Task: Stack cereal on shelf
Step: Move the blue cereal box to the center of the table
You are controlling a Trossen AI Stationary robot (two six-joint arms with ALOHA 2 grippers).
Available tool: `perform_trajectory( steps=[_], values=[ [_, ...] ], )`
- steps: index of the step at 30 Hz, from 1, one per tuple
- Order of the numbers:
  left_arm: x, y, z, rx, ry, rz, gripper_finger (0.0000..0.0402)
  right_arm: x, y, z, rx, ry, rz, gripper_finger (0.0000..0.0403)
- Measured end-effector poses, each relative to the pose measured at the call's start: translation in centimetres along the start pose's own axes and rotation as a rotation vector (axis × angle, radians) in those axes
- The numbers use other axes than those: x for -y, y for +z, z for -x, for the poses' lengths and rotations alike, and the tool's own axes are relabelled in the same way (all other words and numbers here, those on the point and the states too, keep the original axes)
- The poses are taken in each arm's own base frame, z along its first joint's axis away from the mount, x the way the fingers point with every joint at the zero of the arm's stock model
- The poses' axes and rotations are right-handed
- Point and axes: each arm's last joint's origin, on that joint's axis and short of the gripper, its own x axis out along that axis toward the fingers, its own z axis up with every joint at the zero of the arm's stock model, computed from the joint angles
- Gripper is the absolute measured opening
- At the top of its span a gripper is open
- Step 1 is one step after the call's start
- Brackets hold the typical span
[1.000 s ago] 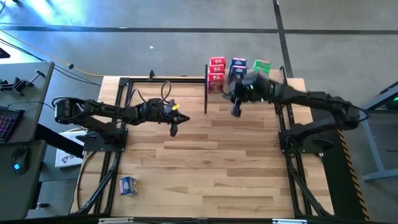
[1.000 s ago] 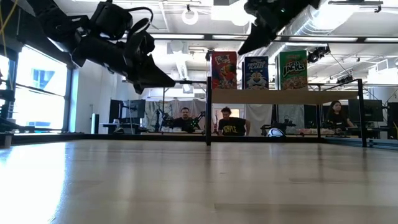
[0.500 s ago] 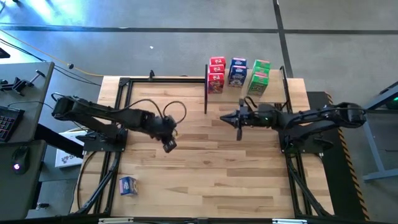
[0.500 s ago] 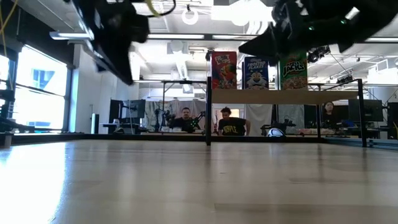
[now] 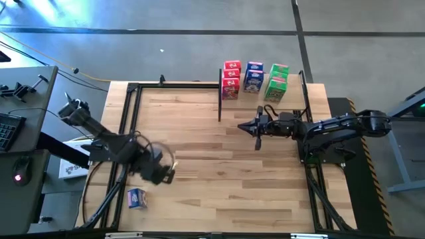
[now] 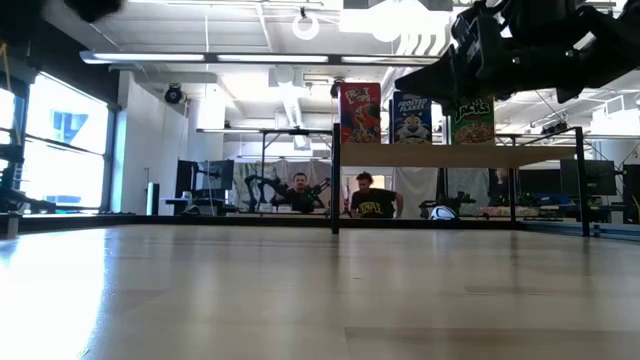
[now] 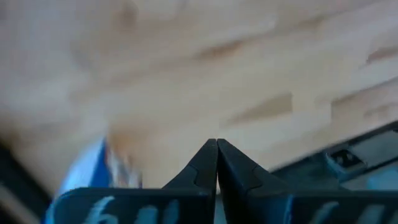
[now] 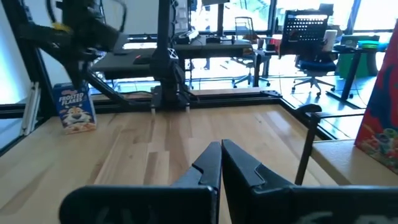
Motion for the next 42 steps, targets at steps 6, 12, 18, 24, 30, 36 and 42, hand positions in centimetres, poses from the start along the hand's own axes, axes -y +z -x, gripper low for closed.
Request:
perform_trajectory(
  steps=[6,12,18,24,30,36,42],
  values=[
    [-1.1,-4.0,-0.1,-0.129,0.085,0.162,0.0028,0.0,0.0,0.0,-0.004,0.013,0.033,0.0],
    [-2.1,-6.0,-0.2,-0.226,0.18,0.226,0.009,0.0,0.0,0.0,-0.002,0.013,0.059,0.0],
    [-2.0,-6.7,-0.8,-0.288,0.253,0.25,0.0165,0.0,0.0,0.0,-0.003,0.018,0.063,0.0],
    [-2.1,-7.4,-1.7,-0.275,0.291,0.259,0.0223,0.0,-0.6,-0.4,-0.019,0.022,0.07,0.0],
    [-2.3,-8.2,-2.3,-0.31,0.368,0.279,0.0256,0.0,-1.0,-0.9,-0.019,0.043,0.07,0.0],
    [-2.2,-8.6,-3.4,-0.272,0.398,0.279,0.0266,-0.1,-0.8,-1.3,-0.005,0.067,0.07,0.0],
    [-2.1,-9.0,-4.6,-0.252,0.428,0.28,0.0267,-0.1,-0.8,-1.3,-0.003,0.068,0.067,0.0]
  ],
)
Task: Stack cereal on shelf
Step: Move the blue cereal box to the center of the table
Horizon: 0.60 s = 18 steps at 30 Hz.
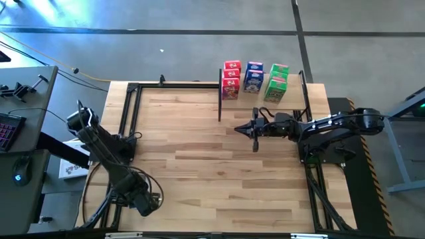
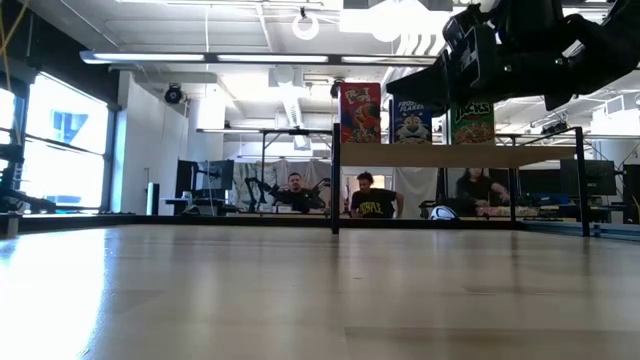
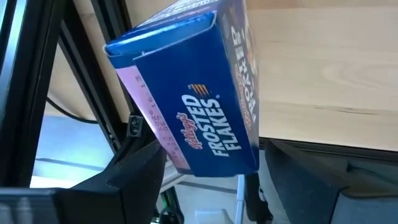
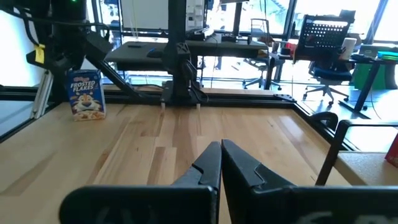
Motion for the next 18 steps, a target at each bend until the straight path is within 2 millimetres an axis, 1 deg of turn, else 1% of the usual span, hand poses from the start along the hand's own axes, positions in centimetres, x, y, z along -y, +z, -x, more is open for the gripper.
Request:
perform_trajectory(
  steps=[7,15,18],
  values=[
    [0.03,-0.17,-0.33,0.012,-0.003,-0.006,0.0262,0.0,0.1,0.0,0.01,0.0,-0.007,0.0],
    [-0.64,-0.3,-0.55,0.072,-0.011,-0.028,0.0209,0.01,0.13,0.0,0.014,-0.001,-0.007,0.0],
    [-0.72,-0.23,-0.57,0.089,-0.014,-0.044,0.0195,0.01,0.14,0.0,0.014,-0.001,-0.007,0.0]
  ],
)
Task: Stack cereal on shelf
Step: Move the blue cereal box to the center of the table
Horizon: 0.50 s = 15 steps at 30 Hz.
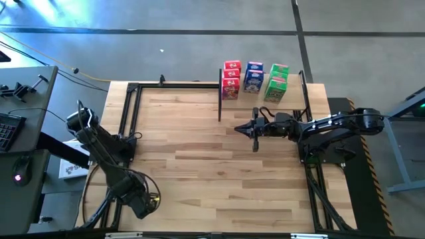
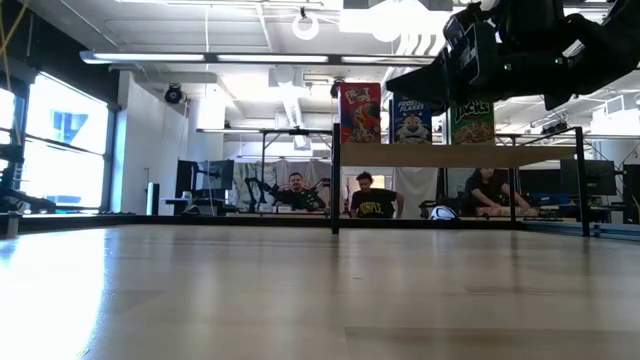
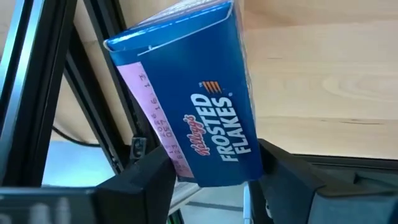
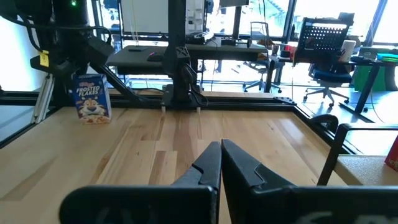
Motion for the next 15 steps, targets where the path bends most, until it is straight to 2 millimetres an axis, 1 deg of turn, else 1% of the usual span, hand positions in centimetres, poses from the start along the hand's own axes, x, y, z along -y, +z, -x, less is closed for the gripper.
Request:
perform_trajectory(
  steps=[5,9,12,15],
  values=[
    [0.0,0.3,0.3,0.053,-0.059,-0.057,0.0191,0.0,0.0,0.0,0.0,0.0,0.0,0.0],
    [0.4,1.3,0.9,0.122,-0.107,-0.12,0.0191,0.0,0.0,0.0,0.0,0.0,0.0,0.0],
    [1.4,2.6,1.7,0.184,-0.15,-0.209,0.0191,0.0,0.0,0.0,0.0,0.0,0.0,0.0],
    [2.6,5.0,2.8,0.27,-0.162,-0.316,0.0191,0.0,0.0,0.0,0.0,0.0,-0.001,0.0]
  ],
)
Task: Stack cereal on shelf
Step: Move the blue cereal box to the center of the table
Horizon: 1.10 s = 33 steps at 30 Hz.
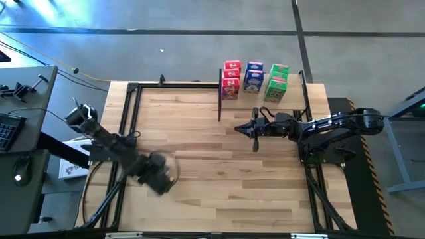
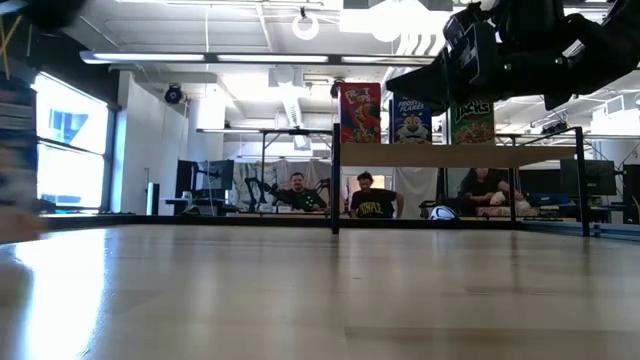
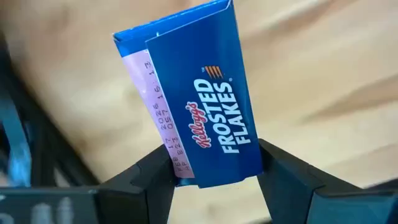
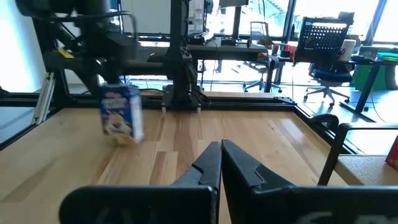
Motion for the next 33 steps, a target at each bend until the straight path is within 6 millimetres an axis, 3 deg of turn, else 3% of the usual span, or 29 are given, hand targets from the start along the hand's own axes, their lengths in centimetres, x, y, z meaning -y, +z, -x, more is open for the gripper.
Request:
perform_trajectory(
  steps=[11,16,24,33],
  values=[
    [1.7,13.6,1.0,0.206,-0.142,-0.472,0.019,0.0,0.0,0.0,0.001,0.0,-0.007,0.0],
    [1.7,18.3,1.6,0.318,-0.239,-0.631,0.019,0.0,0.0,0.0,0.001,0.0,-0.007,0.0],
    [1.3,23.7,1.1,0.422,-0.307,-0.774,0.019,0.0,0.0,0.0,0.0,-0.011,-0.007,0.0],
    [3.3,26.5,1.3,0.359,-0.235,-0.95,0.019,0.1,0.0,0.0,-0.002,-0.03,-0.008,0.0]
  ],
)
